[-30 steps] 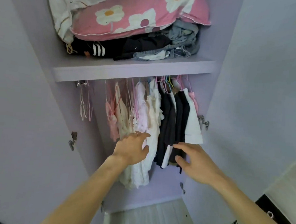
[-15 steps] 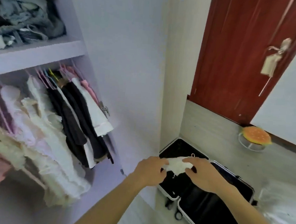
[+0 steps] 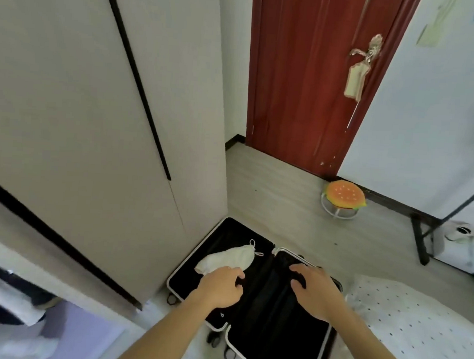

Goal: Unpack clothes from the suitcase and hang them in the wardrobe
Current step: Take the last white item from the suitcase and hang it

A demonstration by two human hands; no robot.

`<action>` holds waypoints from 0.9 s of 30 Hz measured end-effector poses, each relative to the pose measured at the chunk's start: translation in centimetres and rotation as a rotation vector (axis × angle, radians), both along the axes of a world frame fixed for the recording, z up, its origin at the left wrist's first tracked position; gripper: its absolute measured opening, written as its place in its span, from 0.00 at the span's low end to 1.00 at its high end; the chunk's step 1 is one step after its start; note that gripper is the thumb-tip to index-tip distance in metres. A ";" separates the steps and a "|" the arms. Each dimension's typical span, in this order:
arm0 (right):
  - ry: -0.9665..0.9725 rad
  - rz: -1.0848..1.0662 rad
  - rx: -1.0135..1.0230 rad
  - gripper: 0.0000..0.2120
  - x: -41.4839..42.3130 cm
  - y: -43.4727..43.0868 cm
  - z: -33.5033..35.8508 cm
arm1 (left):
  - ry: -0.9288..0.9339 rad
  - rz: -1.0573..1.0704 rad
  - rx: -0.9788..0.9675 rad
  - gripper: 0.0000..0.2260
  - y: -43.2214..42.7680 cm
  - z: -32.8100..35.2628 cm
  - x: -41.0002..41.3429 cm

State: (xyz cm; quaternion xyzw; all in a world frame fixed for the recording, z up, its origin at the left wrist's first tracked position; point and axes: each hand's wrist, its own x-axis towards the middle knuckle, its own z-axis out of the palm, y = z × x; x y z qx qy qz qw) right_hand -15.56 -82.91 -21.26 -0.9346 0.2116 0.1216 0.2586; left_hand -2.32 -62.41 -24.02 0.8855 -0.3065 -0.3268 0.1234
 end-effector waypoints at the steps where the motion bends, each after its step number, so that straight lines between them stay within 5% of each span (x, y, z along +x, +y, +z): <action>1: 0.001 -0.021 0.011 0.20 0.8 -1.0 -0.6 | 0.006 0.003 0.003 0.19 -1.1 -0.6 0.8; 16: 0.019 -0.229 -0.012 0.21 15.5 -9.7 -14.8 | -0.059 -0.076 0.108 0.19 -11.5 -16.4 18.3; 27: 0.142 -0.236 -0.117 0.19 24.5 -10.2 -47.6 | -0.211 -0.184 0.300 0.17 -11.2 -46.9 27.7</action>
